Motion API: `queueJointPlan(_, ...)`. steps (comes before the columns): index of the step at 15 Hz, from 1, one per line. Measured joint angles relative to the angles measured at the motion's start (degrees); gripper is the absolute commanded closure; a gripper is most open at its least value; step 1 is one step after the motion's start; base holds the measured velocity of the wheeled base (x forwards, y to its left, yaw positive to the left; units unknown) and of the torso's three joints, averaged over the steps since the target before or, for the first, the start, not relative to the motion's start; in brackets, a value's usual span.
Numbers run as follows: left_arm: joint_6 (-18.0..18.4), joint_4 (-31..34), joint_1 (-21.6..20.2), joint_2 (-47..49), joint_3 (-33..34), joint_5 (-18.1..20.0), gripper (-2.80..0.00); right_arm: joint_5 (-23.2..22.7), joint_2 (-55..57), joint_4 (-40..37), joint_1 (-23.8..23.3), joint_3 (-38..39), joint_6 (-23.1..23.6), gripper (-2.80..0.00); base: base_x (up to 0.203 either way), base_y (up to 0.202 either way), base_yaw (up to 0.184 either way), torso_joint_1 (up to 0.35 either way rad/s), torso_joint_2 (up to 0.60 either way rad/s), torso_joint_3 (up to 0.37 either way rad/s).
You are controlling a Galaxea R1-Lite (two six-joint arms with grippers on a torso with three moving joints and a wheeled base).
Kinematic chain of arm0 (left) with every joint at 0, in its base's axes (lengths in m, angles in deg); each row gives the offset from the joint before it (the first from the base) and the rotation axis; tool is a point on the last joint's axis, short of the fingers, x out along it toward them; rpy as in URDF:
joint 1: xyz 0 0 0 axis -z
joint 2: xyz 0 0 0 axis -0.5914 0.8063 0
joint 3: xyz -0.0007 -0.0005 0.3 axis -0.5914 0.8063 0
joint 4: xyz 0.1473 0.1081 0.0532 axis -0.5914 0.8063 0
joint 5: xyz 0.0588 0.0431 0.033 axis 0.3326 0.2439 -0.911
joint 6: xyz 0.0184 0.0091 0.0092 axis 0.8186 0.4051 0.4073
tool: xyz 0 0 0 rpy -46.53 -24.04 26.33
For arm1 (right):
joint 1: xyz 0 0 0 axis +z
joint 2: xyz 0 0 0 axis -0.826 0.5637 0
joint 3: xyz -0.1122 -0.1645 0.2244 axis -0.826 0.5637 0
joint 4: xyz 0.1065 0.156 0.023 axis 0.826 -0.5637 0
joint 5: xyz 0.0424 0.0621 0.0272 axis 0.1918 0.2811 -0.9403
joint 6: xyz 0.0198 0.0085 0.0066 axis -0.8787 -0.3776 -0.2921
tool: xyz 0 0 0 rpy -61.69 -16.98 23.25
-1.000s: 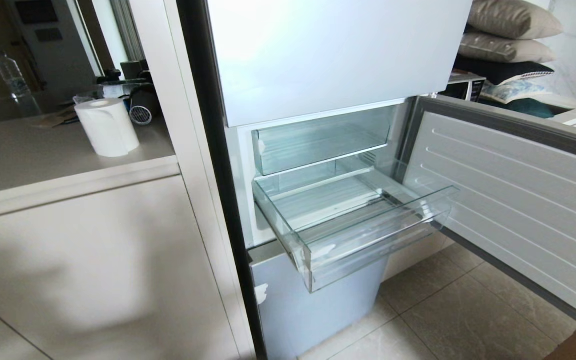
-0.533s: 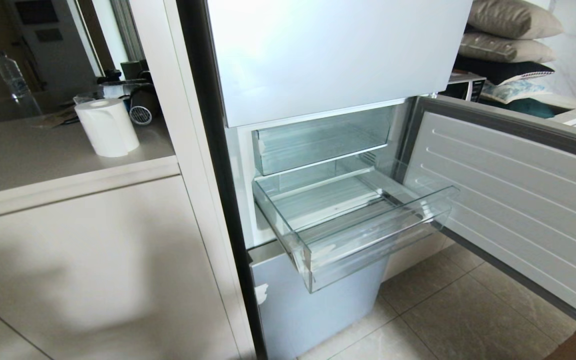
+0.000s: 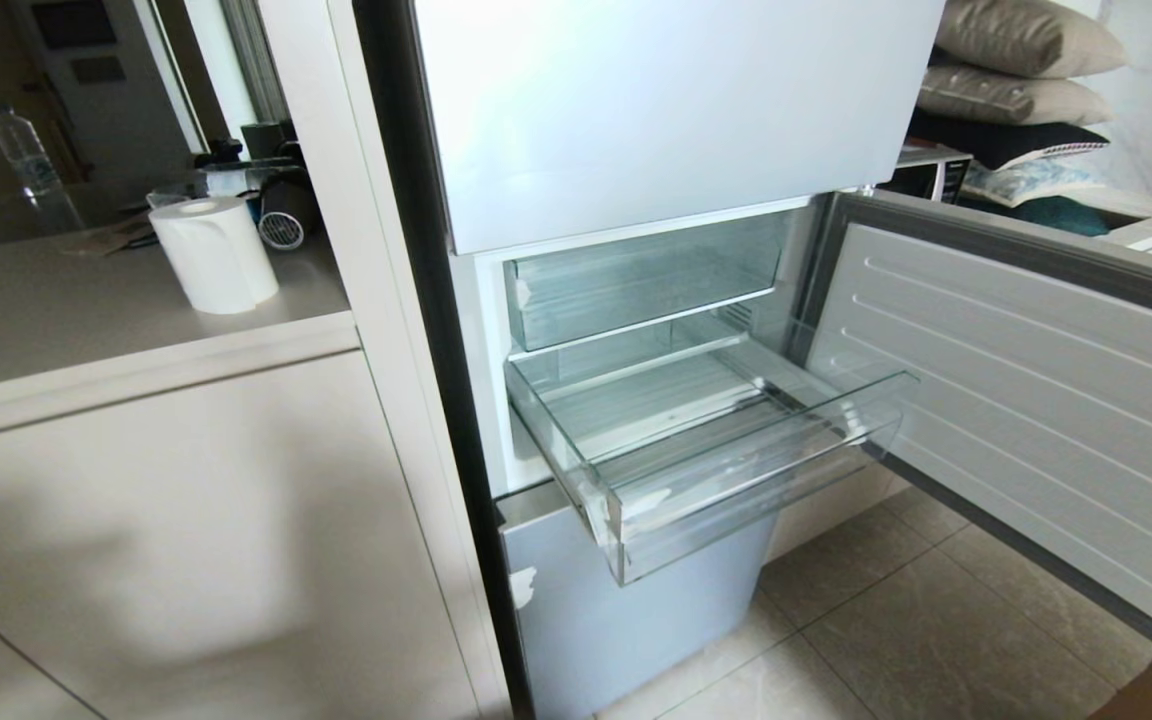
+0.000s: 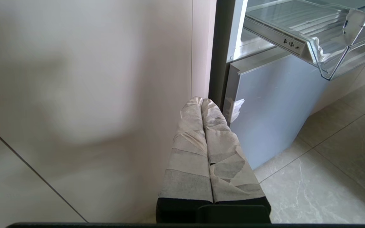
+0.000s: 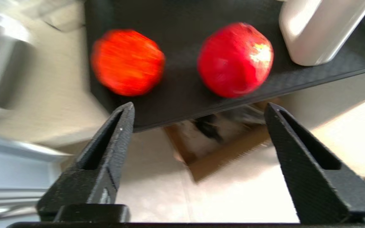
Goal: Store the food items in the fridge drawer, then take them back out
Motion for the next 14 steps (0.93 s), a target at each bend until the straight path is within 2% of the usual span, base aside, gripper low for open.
queueJointPlan(2, -0.01, 0.00, 0.00, 0.00, 0.00, 0.00, 0.00, -0.05, 4.82, 0.43, -0.50, -2.78, 2.54, -2.80, 0.000, 0.000, 0.000, 0.000, 0.00, 0.000)
queueJointPlan(8, 0.00, 0.00, 0.00, 0.00, 0.00, 0.01, 0.00, -0.05, 14.76, 4.21, -2.37, -9.19, 4.99, -2.80, 0.000, 0.000, 0.000, 0.000, 0.00, 0.000)
queueJointPlan(14, 0.00, 0.02, 0.00, 0.00, 0.00, 0.00, 0.00, 0.06, 19.11, 4.22, -4.91, -13.47, 5.34, -2.80, 0.000, 0.000, 0.000, 0.000, 0.00, 0.000)
